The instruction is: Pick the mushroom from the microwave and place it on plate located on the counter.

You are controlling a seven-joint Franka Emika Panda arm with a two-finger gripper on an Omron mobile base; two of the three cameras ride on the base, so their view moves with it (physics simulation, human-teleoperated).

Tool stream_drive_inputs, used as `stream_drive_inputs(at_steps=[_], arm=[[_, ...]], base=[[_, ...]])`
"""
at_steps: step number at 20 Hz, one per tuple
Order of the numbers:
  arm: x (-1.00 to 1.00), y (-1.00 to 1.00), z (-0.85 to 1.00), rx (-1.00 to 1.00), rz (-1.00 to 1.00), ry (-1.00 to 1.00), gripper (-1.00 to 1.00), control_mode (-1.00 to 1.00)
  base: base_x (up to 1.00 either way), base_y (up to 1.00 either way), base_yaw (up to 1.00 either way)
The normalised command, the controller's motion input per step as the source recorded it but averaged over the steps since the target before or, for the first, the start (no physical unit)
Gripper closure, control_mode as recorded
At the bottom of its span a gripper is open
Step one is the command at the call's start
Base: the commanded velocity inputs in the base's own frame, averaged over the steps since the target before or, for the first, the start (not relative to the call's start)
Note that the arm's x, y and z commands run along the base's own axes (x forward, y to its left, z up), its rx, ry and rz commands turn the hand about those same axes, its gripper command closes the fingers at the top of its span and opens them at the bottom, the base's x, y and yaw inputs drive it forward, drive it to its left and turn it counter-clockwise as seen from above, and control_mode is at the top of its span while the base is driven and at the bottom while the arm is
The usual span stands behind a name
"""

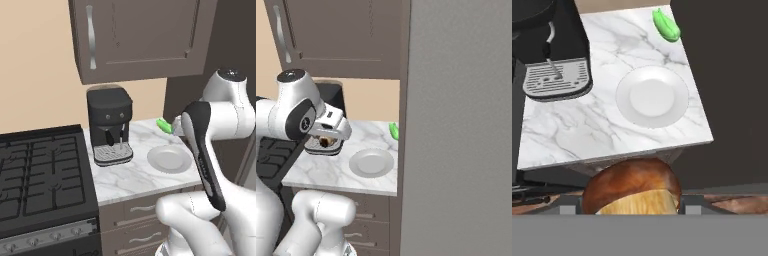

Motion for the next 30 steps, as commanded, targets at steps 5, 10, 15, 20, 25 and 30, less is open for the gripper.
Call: stream_drive_inputs(at_steps=[5,10,15,20,25,30], arm=[[0.84,-0.09,-0.97,0.00,-0.10,0.22,1.00,-1.00],[0.75,-0.05,-0.78,0.00,-0.05,0.08,1.00,-1.00],[0.86,0.00,-0.58,0.04,-0.07,0.01,1.00,-1.00],[0.89,-0.07,-0.42,0.05,-0.05,0.00,1.00,-1.00],[0.43,-0.18,-0.51,0.02,-0.03,-0.01,1.00,-1.00],[0.11,-0.11,-0.59,0.00,-0.05,-0.01,1.00,-1.00]], base=[[0.00,0.00,0.00],[0.00,0.00,0.00],[0.00,0.00,0.00],[0.00,0.00,0.00],[0.00,0.00,0.00],[0.00,0.00,0.00]])
